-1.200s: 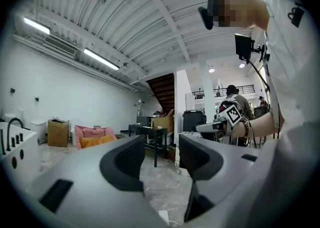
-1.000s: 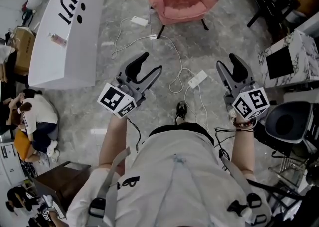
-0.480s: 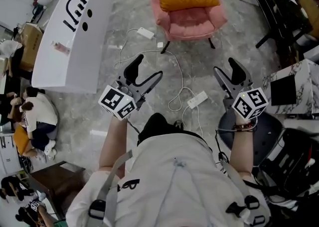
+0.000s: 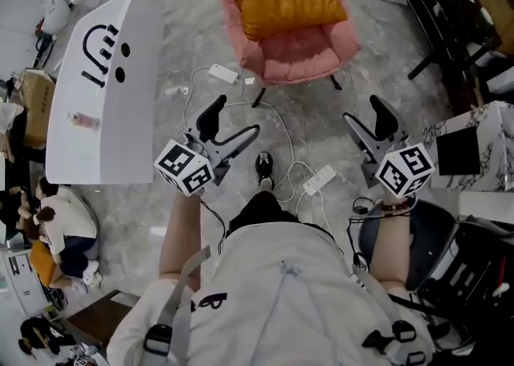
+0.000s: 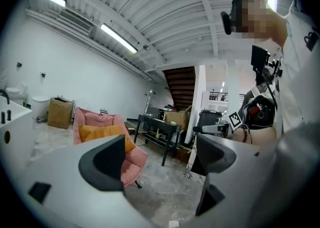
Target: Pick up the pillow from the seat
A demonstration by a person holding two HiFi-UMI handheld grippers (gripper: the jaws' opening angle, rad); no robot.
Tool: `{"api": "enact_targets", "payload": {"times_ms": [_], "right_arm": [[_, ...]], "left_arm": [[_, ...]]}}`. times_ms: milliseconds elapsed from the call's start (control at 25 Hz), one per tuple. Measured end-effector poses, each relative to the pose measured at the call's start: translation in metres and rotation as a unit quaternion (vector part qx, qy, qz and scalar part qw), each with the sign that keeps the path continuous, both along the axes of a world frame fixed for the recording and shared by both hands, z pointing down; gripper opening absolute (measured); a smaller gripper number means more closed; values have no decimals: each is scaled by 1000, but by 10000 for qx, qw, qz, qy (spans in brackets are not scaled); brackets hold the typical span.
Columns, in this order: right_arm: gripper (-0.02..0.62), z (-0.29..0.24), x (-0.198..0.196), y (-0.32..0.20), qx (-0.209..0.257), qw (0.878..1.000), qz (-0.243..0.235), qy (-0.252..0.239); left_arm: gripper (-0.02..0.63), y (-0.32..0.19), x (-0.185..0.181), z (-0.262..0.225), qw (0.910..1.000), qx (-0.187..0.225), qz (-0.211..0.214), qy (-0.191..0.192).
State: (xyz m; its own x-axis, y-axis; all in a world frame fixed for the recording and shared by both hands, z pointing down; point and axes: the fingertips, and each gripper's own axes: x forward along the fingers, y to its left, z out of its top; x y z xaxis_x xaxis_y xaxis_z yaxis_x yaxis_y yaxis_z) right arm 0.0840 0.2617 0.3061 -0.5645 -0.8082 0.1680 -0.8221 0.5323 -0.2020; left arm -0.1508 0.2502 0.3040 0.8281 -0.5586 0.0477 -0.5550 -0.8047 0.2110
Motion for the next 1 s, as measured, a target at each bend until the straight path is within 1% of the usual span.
{"api": "enact_targets", "payload": {"times_ms": [200,320,440,600,760,880,920,1000], "right_arm": [[354,2,4,-84,-154,9995,264,99],[359,5,0,-124,-305,9984,474,42],[365,8,1,-161,-441,9974,566,14],[365,14,13,-210,-604,9947,781,-290],[365,24,24,-250,-813,9934,737,-327],[365,27,39,-290,-805,9923,679,-648],[366,32,45,-306,-836,9921,658,-658],[367,47,57,-343,-958,9924,583,-507]], "left_arm": [[453,-102,-4,0,9996,-139,253,-74],[468,-157,-16,15,9993,-292,221,-89],[471,-210,-24,22,9989,-452,159,4],[505,-268,-29,36,9974,-653,177,-247],[508,-311,-26,50,9943,-1000,185,-335],[512,-345,-17,66,9897,-1385,213,-291],[517,-357,-13,69,9879,-1507,249,-267],[525,-384,-1,75,9854,-1649,300,-294]]}}
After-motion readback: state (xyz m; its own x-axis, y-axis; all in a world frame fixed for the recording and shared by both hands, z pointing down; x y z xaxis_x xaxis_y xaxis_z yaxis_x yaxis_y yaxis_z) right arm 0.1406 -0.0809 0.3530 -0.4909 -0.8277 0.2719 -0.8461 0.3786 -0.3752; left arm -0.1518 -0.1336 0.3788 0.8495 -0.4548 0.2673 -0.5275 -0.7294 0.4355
